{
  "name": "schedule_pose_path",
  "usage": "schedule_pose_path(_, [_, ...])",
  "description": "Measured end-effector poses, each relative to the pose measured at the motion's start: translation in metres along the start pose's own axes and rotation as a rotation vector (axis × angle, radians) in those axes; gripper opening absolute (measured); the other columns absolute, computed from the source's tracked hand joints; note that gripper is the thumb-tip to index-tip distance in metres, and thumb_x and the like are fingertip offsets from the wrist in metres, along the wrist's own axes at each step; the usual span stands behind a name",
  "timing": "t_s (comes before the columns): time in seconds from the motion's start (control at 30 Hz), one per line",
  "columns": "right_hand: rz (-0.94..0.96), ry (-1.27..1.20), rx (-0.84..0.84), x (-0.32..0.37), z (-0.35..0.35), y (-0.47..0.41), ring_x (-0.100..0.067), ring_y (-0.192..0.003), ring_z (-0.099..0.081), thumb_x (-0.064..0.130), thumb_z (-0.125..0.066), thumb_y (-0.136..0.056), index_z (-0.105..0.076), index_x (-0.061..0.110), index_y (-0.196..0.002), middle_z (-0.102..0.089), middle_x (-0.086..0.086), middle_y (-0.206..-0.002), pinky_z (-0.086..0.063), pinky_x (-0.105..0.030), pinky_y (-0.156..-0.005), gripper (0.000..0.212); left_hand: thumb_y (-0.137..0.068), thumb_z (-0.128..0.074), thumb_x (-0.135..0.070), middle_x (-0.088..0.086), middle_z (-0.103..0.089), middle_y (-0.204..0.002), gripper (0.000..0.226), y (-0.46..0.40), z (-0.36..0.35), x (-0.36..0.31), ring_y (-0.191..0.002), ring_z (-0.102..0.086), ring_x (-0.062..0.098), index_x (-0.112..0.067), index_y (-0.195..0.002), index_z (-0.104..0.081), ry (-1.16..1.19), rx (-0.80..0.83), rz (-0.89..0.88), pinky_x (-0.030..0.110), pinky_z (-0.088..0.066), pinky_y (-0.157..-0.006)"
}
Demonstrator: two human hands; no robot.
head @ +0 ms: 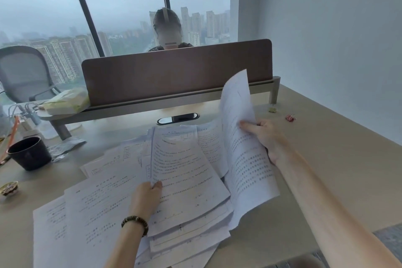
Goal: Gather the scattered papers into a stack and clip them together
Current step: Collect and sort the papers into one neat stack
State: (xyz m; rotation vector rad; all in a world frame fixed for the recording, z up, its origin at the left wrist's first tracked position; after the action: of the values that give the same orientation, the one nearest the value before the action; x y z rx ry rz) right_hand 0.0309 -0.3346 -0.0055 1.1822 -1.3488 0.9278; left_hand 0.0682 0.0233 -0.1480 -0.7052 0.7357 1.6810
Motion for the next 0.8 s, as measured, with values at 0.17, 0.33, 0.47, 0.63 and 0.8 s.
schedule_pose_path(0.17, [0.143, -0.048, 0.119, 0.049, -0.012, 0.019, -0.029, -0.076, -0.074, 0.028, -0.074, -0.089, -0.074, 0.008, -0.100, -0.076, -0.012, -0.093, -0.062, -0.040, -0.066, 0.022, -0.099, -0.052, -0.030, 0.006, -0.055, -0.070, 0.031, -0.001, -0.001, 0.007, -0.066, -0.051, 0.021, -0.011, -0.076, -0.056, 0.083, 0.065, 0.017, 0.029, -0.035, -0.062])
schedule_pose_path(0.33, [0.148, -0.112, -0.014, 0.034, 0.013, -0.004, -0.032, -0.081, -0.076, 0.007, -0.068, -0.092, -0.068, 0.006, -0.109, -0.077, -0.017, -0.101, -0.063, -0.042, -0.067, 0.018, -0.096, -0.054, -0.035, 0.006, -0.046, -0.065, 0.034, 0.003, 0.000, 0.007, -0.060, -0.045, 0.019, -0.015, -0.071, -0.046, 0.118, 0.070, 0.039, 0.029, -0.031, -0.058])
schedule_pose_path(0.47, [-0.096, -0.012, -0.192, -0.038, 0.033, -0.030, -0.029, -0.062, -0.072, 0.005, -0.069, -0.091, -0.064, 0.004, -0.091, -0.073, -0.019, -0.086, -0.060, -0.037, -0.059, 0.006, -0.085, -0.056, -0.047, 0.008, -0.060, -0.072, 0.034, -0.003, -0.001, 0.015, -0.069, -0.060, 0.023, -0.015, -0.075, -0.059, 0.155, 0.082, 0.064, 0.033, -0.045, -0.068])
schedule_pose_path(0.63, [-0.207, 0.171, -0.218, -0.101, 0.030, -0.040, -0.028, -0.074, -0.072, 0.018, -0.063, -0.098, -0.071, 0.001, -0.097, -0.075, -0.019, -0.093, -0.059, -0.036, -0.066, 0.020, -0.092, -0.056, -0.042, 0.007, -0.061, -0.075, 0.032, -0.005, -0.002, 0.016, -0.072, -0.061, 0.023, -0.013, -0.079, -0.061, 0.139, 0.080, 0.050, 0.036, -0.049, -0.071])
schedule_pose_path(0.8, [-0.185, 0.393, -0.147, -0.109, 0.008, -0.047, -0.027, -0.078, -0.076, 0.022, -0.062, -0.091, -0.072, 0.008, -0.096, -0.078, -0.010, -0.090, -0.063, -0.046, -0.077, 0.019, -0.095, -0.055, -0.040, 0.008, -0.053, -0.068, 0.034, -0.007, -0.004, 0.015, -0.063, -0.052, 0.020, -0.014, -0.072, -0.053, 0.128, 0.083, 0.025, 0.029, -0.037, -0.062])
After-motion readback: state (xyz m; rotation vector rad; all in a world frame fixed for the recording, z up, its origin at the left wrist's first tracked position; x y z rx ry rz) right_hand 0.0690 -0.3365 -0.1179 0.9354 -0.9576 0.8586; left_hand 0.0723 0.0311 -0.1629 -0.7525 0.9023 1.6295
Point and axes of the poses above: each hand's wrist, its own y-axis away from the middle knuckle, its own z-axis out of the back of the hand, x = y × z, the point moved 10 cm from there along -y, towards the middle knuckle
